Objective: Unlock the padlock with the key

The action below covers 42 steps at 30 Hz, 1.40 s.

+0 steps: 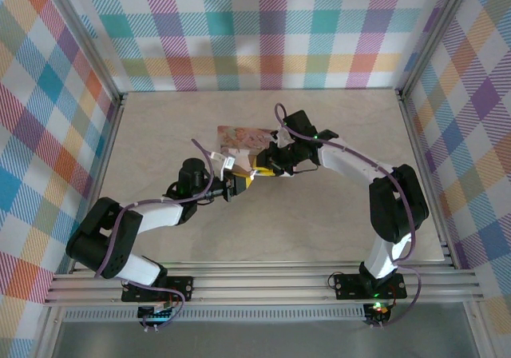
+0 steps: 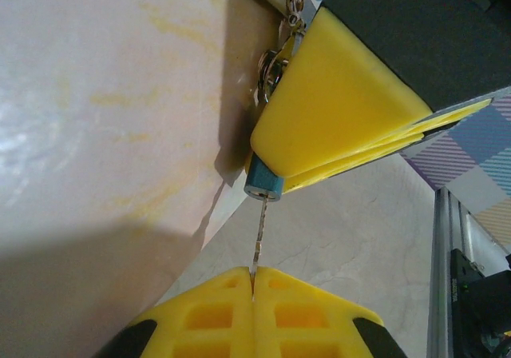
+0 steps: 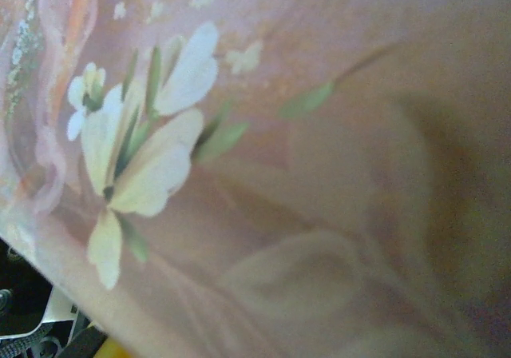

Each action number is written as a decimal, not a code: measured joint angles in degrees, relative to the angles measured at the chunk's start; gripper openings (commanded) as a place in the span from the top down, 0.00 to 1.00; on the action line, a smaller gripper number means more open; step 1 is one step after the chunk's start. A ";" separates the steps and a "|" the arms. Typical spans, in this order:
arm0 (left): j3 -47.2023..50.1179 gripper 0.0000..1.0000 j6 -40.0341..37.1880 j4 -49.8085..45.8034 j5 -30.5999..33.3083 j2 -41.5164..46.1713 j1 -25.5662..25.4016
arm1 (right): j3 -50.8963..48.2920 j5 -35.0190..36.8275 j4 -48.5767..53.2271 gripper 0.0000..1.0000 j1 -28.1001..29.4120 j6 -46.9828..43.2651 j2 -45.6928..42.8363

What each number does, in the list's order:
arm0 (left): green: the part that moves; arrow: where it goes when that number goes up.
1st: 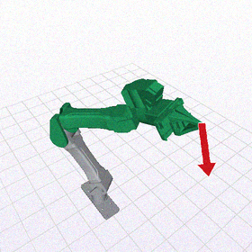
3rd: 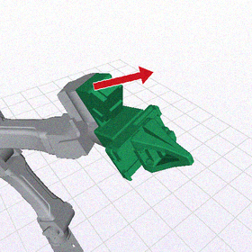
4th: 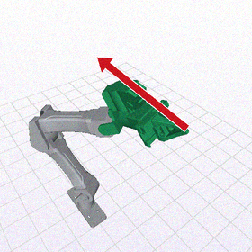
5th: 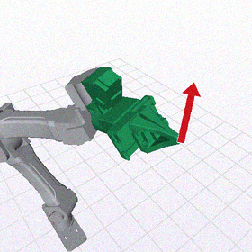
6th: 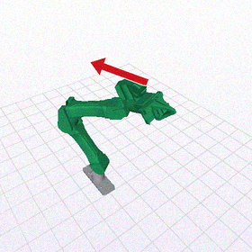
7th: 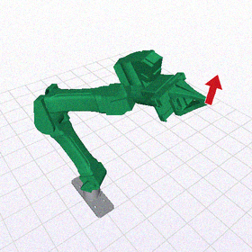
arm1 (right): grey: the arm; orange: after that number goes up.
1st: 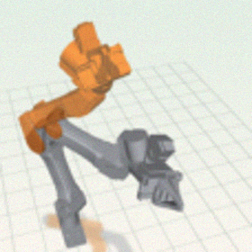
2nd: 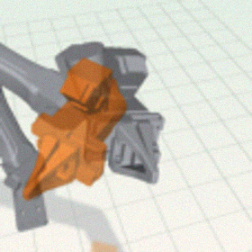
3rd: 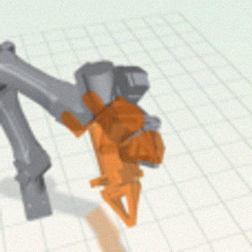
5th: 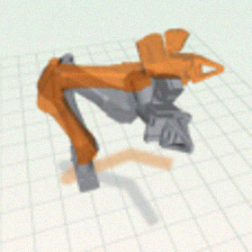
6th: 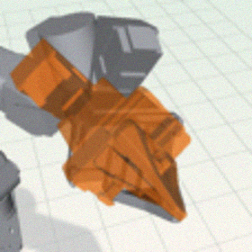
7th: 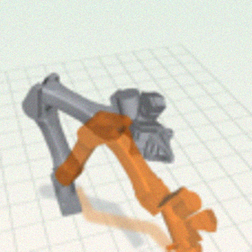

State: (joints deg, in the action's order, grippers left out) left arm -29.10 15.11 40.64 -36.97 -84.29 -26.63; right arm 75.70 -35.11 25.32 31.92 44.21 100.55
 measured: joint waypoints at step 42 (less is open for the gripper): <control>3.50 1.00 6.51 9.38 7.32 -7.10 -4.15 | -10.69 6.12 -11.52 0.99 2.51 0.83 -0.96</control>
State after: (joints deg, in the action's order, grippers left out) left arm -25.61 21.63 50.02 -29.65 -91.39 -30.79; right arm 65.01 -28.99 13.80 34.44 45.04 99.59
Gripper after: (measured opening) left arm 0.046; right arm 0.211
